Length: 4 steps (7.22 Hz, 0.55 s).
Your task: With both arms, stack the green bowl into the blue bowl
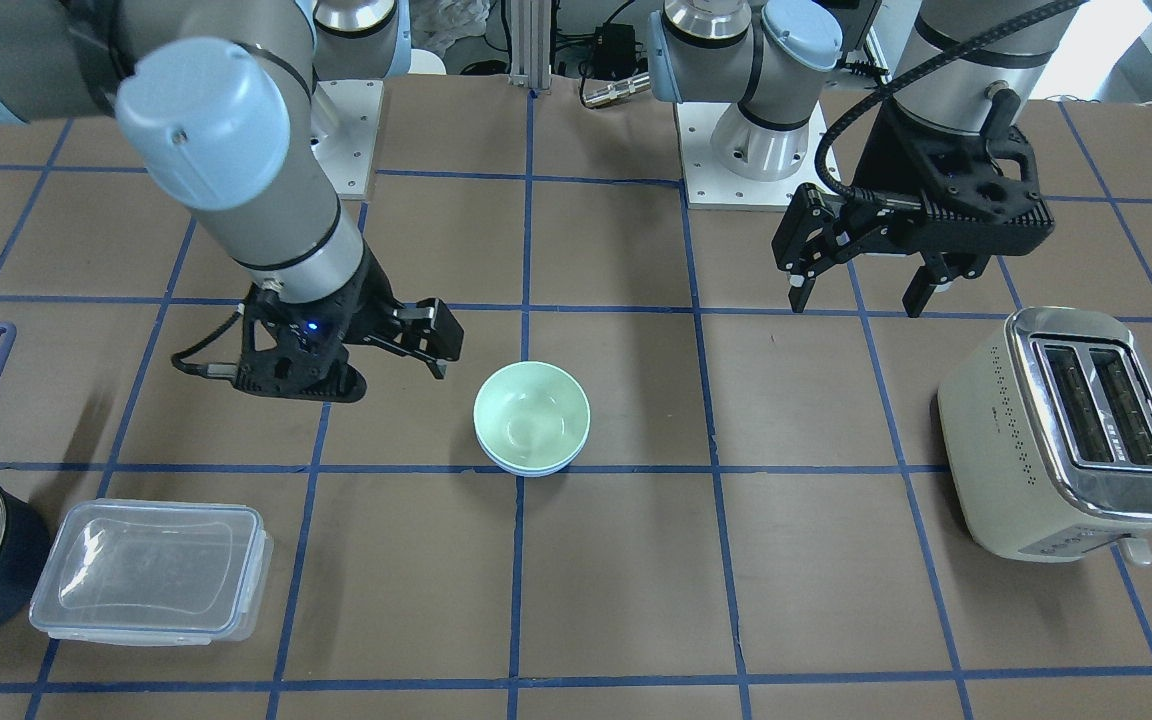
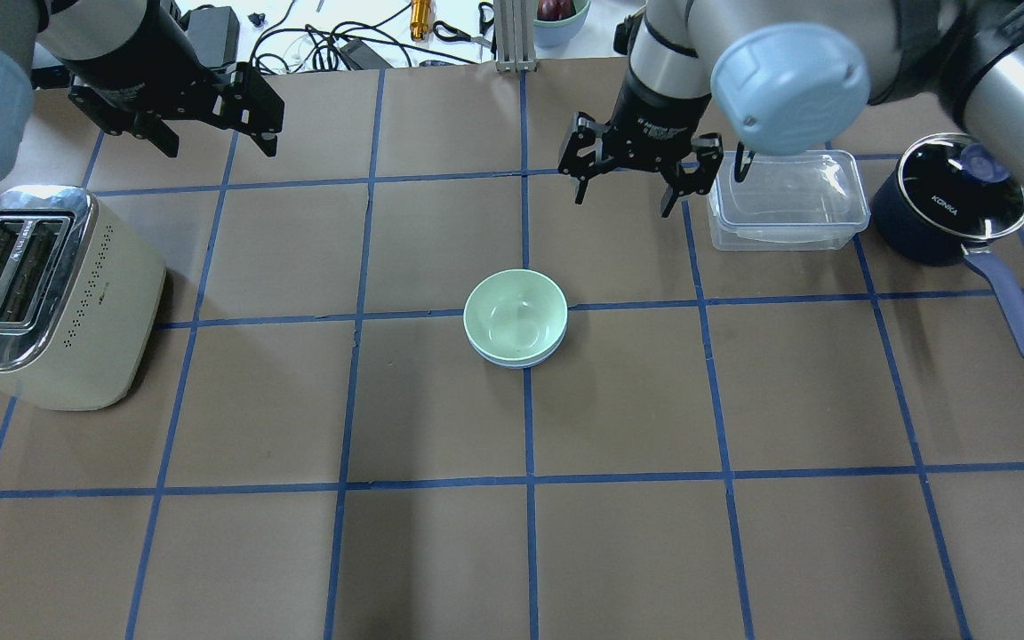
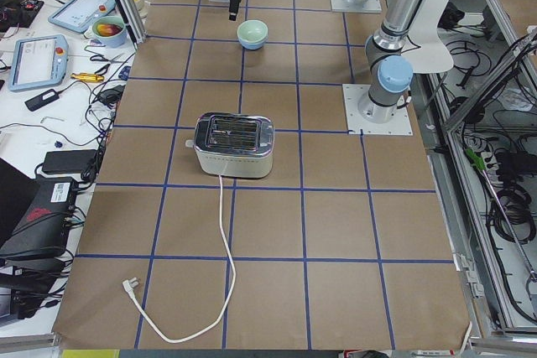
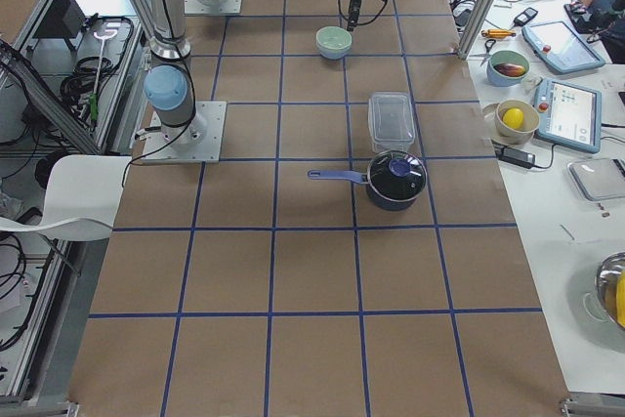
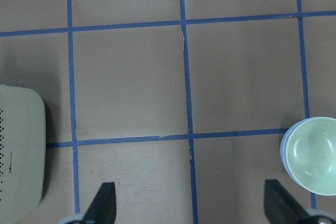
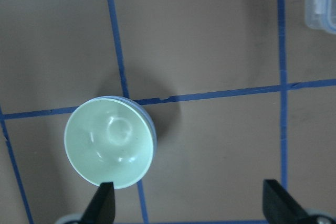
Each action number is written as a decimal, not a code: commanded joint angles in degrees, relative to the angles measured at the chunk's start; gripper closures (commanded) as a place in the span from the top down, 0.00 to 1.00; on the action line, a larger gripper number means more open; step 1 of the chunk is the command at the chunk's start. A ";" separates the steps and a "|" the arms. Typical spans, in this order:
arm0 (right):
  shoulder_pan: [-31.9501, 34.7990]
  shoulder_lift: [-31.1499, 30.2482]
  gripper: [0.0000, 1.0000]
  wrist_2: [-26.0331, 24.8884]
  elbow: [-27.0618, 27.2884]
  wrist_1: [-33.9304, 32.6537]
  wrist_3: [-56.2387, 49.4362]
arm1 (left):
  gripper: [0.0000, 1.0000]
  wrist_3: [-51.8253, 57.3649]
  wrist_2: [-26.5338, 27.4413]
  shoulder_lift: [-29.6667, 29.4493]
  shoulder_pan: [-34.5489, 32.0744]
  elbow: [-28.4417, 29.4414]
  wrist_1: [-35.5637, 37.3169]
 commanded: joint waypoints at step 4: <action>-11.70 -11.32 0.95 -6.56 -1.73 14.24 -18.40 | 1.00 -0.01 0.00 -0.03 0.00 -0.04 0.03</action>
